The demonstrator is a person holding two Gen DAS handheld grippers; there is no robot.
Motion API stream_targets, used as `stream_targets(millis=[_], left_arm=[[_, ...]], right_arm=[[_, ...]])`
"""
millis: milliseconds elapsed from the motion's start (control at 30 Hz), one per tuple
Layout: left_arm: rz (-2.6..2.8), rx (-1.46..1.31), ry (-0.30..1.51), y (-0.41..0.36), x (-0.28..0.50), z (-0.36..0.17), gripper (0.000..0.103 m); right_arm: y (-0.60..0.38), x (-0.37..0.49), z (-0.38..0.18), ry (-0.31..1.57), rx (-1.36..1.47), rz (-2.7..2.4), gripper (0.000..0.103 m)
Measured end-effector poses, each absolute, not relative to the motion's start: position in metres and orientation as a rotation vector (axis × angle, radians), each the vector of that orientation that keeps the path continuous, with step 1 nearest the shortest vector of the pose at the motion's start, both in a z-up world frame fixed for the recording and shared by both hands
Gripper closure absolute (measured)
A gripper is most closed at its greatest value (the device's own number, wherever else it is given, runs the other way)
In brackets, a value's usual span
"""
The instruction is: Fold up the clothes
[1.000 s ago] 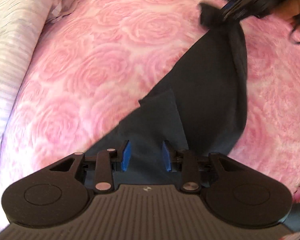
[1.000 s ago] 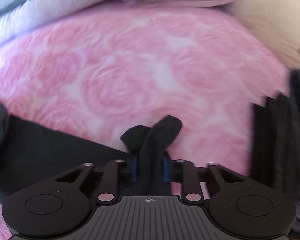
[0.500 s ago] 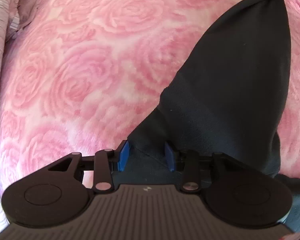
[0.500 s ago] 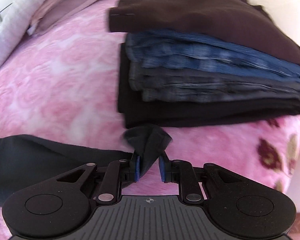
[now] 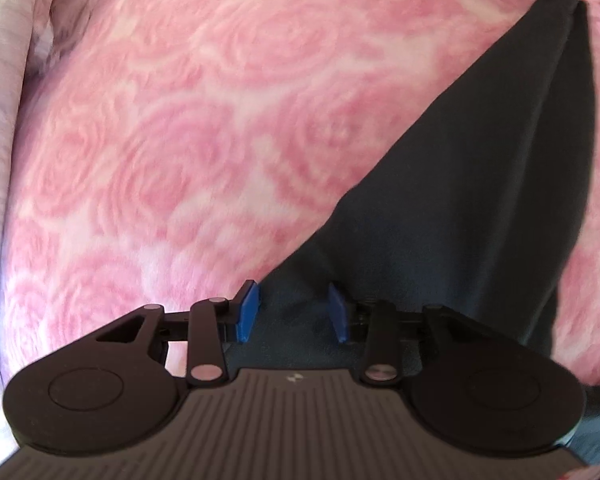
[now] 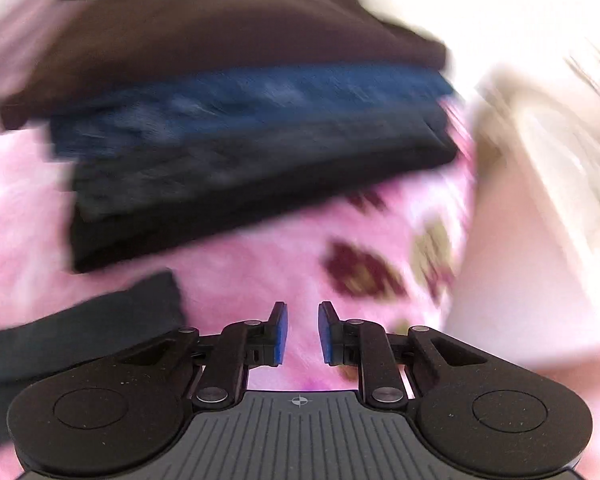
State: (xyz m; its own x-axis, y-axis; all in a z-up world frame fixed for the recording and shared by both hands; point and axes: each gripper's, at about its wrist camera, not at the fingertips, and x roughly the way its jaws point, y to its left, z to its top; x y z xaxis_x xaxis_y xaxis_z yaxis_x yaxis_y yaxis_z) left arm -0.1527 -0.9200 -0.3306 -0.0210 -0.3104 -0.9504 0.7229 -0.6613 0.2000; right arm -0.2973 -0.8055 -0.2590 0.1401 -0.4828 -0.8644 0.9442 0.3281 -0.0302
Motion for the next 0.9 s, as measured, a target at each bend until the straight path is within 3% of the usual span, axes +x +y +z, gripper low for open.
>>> stream_targets(millis=[33, 100, 267, 467, 700, 733, 767, 800, 900], left_arm=[[-1.784, 1.508, 0.43, -0.919, -0.158, -0.327, 0.07], [-1.804, 1.491, 0.415, -0.917, -0.168, -0.322, 0.07], [-1.857, 1.482, 0.407, -0.915, -0.197, -0.322, 0.07], [-1.843, 1.43, 0.417, -0.916, -0.218, -0.322, 0.07], [-1.879, 1.398, 0.44, -0.897, -0.239, -0.315, 0.07], [-1.875, 1.402, 0.447, -0.894, -0.24, -0.315, 0.07], [-1.871, 1.406, 0.455, -0.89, -0.24, -0.314, 0.07], [-1.863, 1.407, 0.462, -0.885, -0.24, -0.313, 0.07], [-1.837, 1.399, 0.486, -0.869, -0.236, -0.306, 0.07]], right_arm=[[-0.804, -0.292, -0.256, 0.933, 0.572, -1.054, 0.079], [-0.8, -0.282, -0.257, 0.971, 0.498, -0.936, 0.051], [-0.815, -0.258, -0.284, 1.09, 0.493, -0.775, 0.051], [-0.841, -0.289, -0.27, 0.909, 0.577, -0.93, 0.051], [-0.834, -0.32, -0.285, 0.916, 0.767, -0.785, 0.051], [-0.837, -0.318, -0.29, 0.912, 0.799, -0.786, 0.055], [-0.839, -0.317, -0.291, 0.911, 0.825, -0.795, 0.083], [-0.84, -0.316, -0.291, 0.911, 0.847, -0.809, 0.095], [-0.838, -0.325, -0.276, 0.932, 0.792, -0.863, 0.103]])
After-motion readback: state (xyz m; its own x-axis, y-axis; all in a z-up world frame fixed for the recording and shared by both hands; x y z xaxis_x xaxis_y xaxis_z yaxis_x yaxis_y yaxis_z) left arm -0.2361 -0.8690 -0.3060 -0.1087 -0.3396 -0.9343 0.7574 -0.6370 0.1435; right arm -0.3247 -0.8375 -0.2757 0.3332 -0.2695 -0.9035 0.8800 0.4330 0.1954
